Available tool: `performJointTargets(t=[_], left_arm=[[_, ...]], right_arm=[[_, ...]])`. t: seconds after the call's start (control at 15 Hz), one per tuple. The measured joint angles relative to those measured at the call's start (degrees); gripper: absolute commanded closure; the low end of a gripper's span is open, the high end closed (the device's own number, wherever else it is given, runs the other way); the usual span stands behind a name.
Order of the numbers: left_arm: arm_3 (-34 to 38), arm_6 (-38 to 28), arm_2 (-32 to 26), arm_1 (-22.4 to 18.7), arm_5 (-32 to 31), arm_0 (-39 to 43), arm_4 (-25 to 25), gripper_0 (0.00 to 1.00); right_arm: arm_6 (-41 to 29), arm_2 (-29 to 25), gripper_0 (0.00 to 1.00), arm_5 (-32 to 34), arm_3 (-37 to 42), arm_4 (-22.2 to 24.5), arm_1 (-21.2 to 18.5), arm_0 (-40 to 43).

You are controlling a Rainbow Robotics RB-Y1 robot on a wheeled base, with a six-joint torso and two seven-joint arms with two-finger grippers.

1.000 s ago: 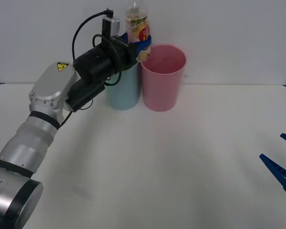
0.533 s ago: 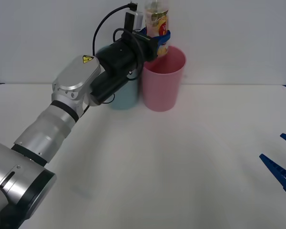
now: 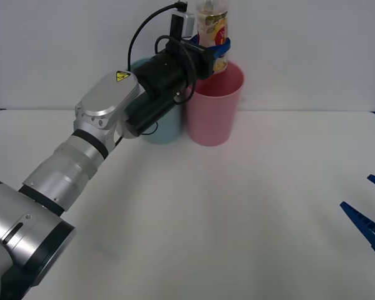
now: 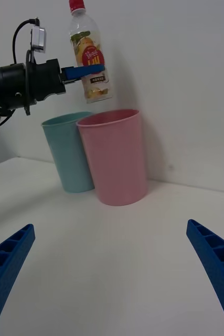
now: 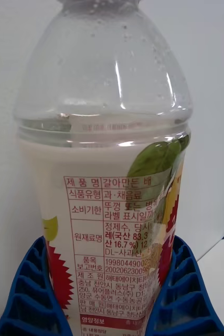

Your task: Grasp the object on the table and drop it into the matching bin: aluminum can to the light blue bin, PET bottle to the pink bin.

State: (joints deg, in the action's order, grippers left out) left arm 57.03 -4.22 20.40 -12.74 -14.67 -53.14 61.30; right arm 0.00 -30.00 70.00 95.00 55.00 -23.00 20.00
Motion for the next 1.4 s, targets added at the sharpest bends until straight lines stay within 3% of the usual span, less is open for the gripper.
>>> performJointTargets(t=[0.07,0.27,0.93,1.2,1.4], left_arm=[[0.0,-0.1,0.0,0.0,0.0,0.0,-0.4,0.00],[-0.1,-0.3,0.0,0.0,0.6,0.0,-3.4,0.00],[0.1,-0.5,0.0,-1.2,0.5,0.1,-6.2,0.00],[1.0,-1.3,0.0,-4.8,-2.7,0.4,-9.1,0.00],[4.7,-2.8,0.0,-10.2,-7.7,2.9,-13.2,0.00]], right_arm=[[0.0,0.0,0.00,0.0,0.0,0.0,0.0,0.0],[0.0,0.0,0.00,0.0,0.0,0.0,0.0,0.0],[0.0,0.0,0.00,0.0,0.0,0.0,0.0,0.0],[0.0,0.0,0.00,0.0,0.0,0.0,0.0,0.0],[0.0,0.0,0.00,0.0,0.0,0.0,0.0,0.0]])
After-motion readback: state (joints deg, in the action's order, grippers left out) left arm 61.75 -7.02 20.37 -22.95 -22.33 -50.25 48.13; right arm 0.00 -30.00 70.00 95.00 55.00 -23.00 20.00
